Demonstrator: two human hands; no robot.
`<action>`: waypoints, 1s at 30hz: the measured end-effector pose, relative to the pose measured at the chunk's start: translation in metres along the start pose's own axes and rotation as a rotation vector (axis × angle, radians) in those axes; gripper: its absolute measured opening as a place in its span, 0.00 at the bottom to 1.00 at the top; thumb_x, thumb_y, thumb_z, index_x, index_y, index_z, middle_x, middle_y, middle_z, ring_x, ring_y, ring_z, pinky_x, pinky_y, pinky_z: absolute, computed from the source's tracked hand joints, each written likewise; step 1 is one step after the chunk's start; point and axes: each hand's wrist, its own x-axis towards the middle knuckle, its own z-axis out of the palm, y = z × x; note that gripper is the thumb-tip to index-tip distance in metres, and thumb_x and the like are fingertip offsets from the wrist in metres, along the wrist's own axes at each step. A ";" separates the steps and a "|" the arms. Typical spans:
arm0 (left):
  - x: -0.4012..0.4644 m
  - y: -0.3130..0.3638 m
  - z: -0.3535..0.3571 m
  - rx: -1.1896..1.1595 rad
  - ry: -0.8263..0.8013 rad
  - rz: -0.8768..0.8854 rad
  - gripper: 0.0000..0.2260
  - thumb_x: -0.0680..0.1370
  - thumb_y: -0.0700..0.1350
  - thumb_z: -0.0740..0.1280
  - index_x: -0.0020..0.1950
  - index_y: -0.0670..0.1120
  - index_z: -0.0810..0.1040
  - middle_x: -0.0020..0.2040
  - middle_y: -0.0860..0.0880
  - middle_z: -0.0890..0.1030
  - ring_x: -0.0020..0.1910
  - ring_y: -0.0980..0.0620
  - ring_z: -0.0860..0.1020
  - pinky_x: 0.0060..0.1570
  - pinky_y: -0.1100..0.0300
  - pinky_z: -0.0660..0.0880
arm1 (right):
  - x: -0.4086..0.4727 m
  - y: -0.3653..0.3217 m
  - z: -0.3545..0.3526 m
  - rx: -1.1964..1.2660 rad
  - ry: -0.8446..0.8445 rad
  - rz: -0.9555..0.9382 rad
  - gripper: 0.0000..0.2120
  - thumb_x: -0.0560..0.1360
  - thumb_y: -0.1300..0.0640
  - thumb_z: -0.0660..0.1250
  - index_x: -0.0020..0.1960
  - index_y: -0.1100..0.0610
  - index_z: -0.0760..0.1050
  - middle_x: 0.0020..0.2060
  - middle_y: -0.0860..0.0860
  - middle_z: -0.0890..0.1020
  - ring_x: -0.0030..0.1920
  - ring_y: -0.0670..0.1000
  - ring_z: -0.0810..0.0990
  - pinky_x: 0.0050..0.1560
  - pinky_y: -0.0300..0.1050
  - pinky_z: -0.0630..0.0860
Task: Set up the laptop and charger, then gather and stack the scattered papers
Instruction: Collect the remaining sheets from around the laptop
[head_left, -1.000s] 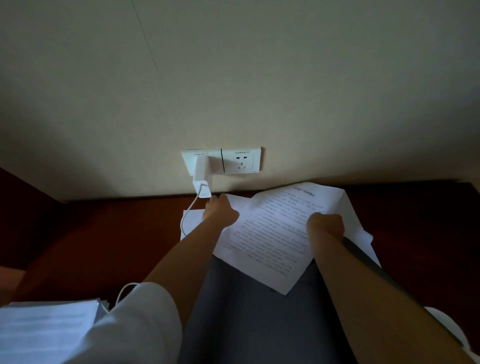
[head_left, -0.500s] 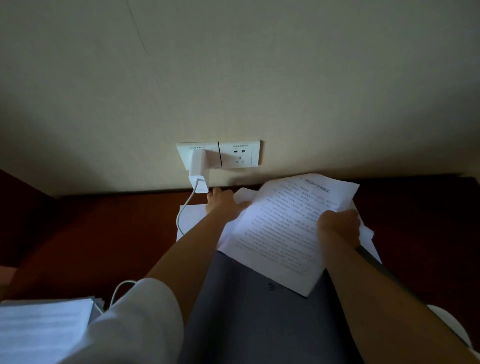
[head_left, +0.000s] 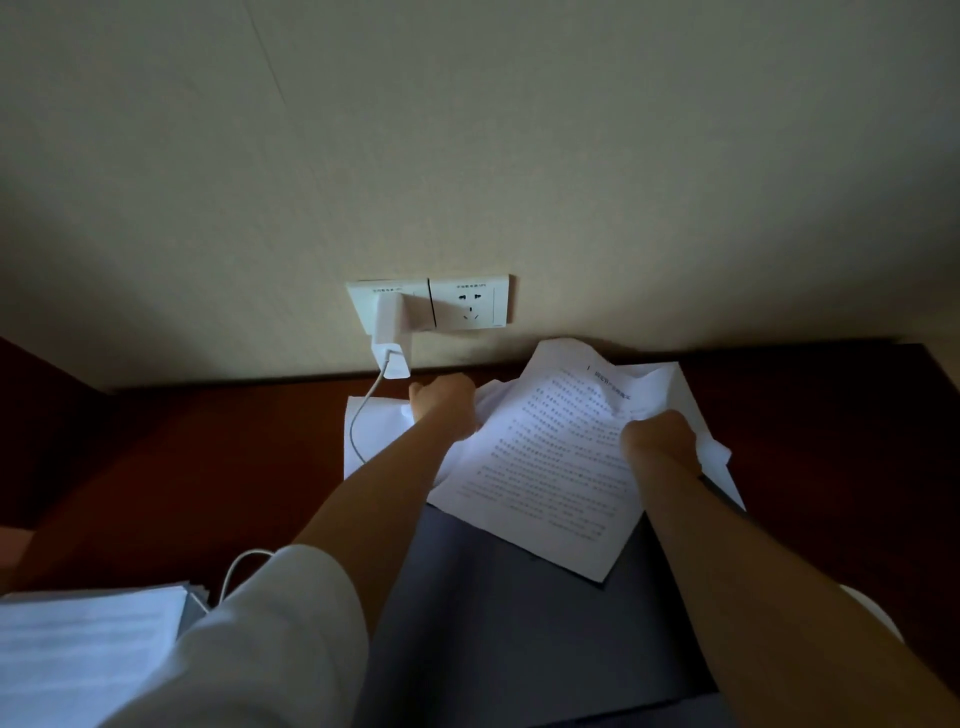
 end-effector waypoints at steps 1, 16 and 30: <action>-0.004 0.002 -0.001 -0.001 0.031 0.009 0.06 0.73 0.47 0.71 0.43 0.48 0.75 0.42 0.50 0.78 0.45 0.49 0.77 0.52 0.56 0.69 | 0.000 0.001 -0.002 0.024 0.009 -0.005 0.11 0.76 0.62 0.61 0.56 0.65 0.73 0.53 0.61 0.79 0.51 0.60 0.77 0.57 0.54 0.74; -0.019 0.005 -0.022 -0.345 -0.167 0.164 0.15 0.77 0.49 0.61 0.59 0.42 0.75 0.59 0.44 0.78 0.53 0.47 0.76 0.55 0.53 0.72 | -0.023 0.005 -0.021 0.190 -0.107 -0.007 0.20 0.77 0.62 0.59 0.68 0.64 0.64 0.64 0.61 0.72 0.63 0.60 0.72 0.54 0.49 0.68; -0.042 0.012 -0.016 -0.048 0.070 0.127 0.07 0.77 0.44 0.67 0.54 0.46 0.77 0.46 0.48 0.79 0.45 0.48 0.78 0.42 0.56 0.75 | -0.135 0.022 -0.050 -0.044 -0.284 -0.506 0.18 0.78 0.52 0.61 0.66 0.56 0.70 0.61 0.54 0.77 0.59 0.55 0.76 0.59 0.48 0.72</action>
